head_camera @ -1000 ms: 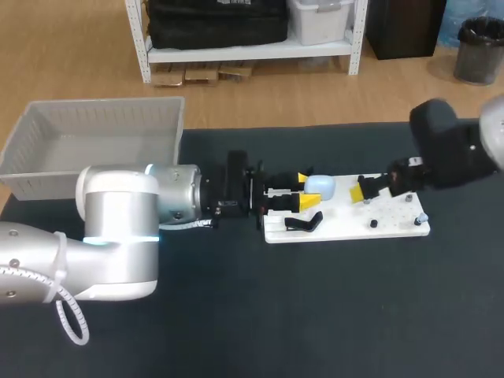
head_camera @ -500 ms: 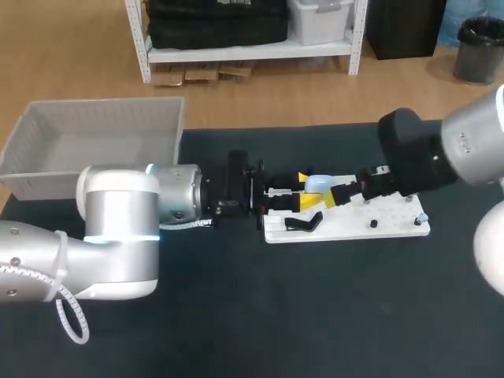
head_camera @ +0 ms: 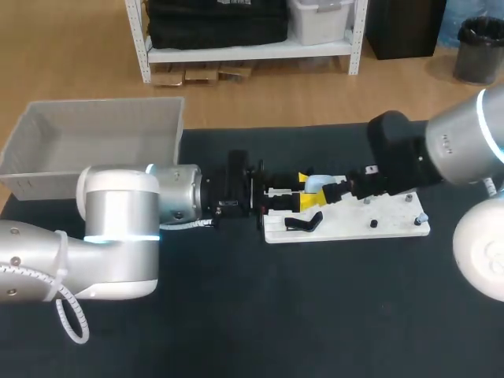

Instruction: Pick up each earbud case from the left stands, insert the matching earbuds, close the lid, and place the case in the box.

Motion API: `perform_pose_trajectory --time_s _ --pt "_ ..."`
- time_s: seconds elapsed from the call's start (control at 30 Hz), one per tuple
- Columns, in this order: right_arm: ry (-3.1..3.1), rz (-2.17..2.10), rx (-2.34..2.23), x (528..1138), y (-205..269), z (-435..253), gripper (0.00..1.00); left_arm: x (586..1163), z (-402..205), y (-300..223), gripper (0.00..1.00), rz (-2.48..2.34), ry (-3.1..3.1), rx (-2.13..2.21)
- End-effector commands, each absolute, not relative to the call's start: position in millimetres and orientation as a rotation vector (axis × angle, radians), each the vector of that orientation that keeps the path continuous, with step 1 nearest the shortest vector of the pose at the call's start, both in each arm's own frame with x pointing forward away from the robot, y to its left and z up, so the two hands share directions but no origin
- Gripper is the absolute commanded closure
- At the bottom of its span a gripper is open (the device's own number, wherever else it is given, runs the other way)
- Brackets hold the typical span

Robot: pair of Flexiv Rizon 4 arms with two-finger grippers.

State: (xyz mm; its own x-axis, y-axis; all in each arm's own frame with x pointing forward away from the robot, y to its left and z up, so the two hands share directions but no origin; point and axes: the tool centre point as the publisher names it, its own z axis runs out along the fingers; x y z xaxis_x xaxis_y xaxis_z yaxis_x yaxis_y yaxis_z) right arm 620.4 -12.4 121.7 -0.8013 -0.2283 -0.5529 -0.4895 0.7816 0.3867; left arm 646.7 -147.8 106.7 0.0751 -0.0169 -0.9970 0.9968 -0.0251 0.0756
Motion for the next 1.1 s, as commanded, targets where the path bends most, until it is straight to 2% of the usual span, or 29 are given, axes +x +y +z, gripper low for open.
perform_pose_trajectory --time_s 0.03,1.1 --pt "2.488 0.713 -0.53 622 -10 120 0.0 647 106 -148 1.0 -1.178 1.126 1.248" --pt "2.501 0.648 -0.446 637 -18 114 0.0 647 106 -148 1.0 -1.178 1.126 1.248"
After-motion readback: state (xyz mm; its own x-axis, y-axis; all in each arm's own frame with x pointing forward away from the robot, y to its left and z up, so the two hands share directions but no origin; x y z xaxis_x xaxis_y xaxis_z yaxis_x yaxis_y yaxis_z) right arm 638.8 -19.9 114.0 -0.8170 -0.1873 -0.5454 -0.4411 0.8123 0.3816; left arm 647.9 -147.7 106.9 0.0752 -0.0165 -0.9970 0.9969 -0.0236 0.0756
